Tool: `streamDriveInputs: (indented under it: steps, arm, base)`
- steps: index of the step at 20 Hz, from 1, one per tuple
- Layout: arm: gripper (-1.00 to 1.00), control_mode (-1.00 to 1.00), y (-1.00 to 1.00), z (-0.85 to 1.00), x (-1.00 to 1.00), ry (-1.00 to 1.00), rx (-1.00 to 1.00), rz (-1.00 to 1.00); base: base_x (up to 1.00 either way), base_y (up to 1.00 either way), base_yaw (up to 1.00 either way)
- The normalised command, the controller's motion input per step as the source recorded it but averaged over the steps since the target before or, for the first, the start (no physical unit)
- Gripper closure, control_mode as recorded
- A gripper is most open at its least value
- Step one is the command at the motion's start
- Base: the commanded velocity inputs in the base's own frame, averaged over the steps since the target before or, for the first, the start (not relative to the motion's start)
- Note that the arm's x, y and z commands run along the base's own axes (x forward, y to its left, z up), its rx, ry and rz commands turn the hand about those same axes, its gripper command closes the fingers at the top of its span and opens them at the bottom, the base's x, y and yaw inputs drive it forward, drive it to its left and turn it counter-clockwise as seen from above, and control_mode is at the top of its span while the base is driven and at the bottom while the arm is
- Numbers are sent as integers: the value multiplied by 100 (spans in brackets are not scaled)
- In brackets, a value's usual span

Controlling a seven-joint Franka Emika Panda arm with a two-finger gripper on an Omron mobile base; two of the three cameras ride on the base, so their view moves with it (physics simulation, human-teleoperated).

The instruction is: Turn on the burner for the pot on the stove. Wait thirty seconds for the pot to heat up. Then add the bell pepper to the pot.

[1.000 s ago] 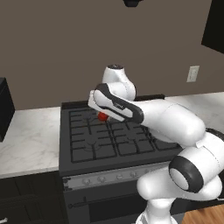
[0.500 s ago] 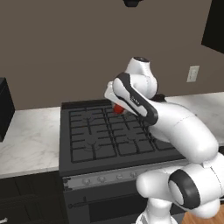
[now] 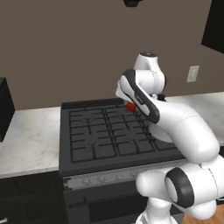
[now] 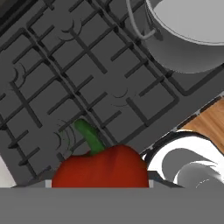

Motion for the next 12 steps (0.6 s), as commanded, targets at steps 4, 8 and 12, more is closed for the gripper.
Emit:
streamDriveInputs:
  steps: [4,8,12]
  arm:
    - [100,-100,-45,0,0,0,-13,0]
    - [100,-100,-44,0,0,0,-11,0]
    - [100,-100,-42,0,0,0,-11,0]
  base:
    - [0,0,0]
    - [0,0,0]
    - [0,0,0]
